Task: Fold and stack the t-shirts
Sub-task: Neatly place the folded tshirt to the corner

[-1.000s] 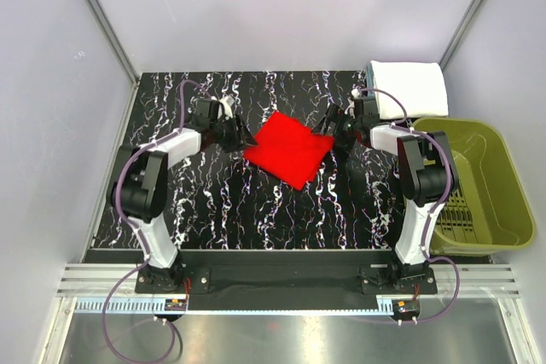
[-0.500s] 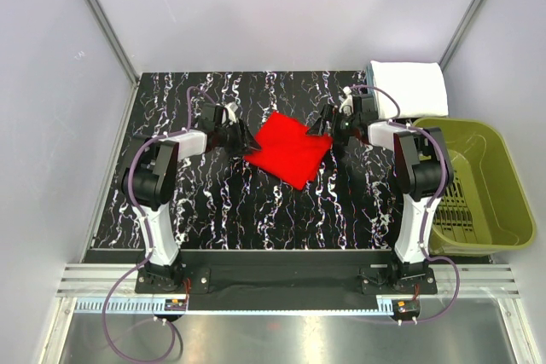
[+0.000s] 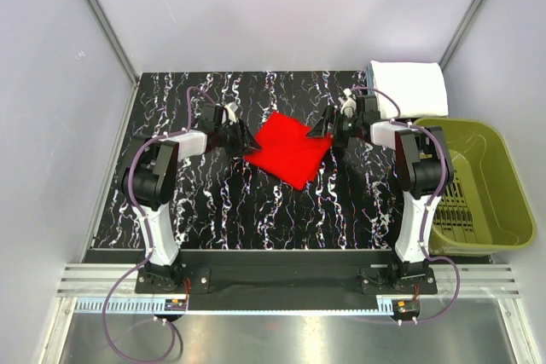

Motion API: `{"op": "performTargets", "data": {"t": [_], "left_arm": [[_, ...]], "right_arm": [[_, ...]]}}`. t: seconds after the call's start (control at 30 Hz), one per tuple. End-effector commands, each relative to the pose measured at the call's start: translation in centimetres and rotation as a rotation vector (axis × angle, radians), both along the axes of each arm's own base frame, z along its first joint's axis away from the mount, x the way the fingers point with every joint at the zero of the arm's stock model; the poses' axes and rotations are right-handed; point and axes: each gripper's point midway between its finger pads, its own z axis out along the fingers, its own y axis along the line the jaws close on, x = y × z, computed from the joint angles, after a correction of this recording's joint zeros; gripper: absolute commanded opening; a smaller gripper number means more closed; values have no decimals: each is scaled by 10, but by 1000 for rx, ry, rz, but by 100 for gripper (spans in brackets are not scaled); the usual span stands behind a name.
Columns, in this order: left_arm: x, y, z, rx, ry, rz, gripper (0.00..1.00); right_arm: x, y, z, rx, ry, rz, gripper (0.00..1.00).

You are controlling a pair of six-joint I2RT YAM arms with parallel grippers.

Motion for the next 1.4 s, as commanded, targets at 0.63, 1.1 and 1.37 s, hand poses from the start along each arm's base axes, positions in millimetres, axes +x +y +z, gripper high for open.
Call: {"op": "performTargets", "data": {"t": [0.63,1.1,1.37], "left_arm": [[-26,9,-29,70,86,12,51],[-61,3,-39,79,185,23,50],[-80,15,68,124,-12,-89,56]], "right_arm": [[-18,-12,-4,47,147,-63,68],[2,-16,6,5,-40,31,0],[23,-33,19,-176,-70,82,0]]}}
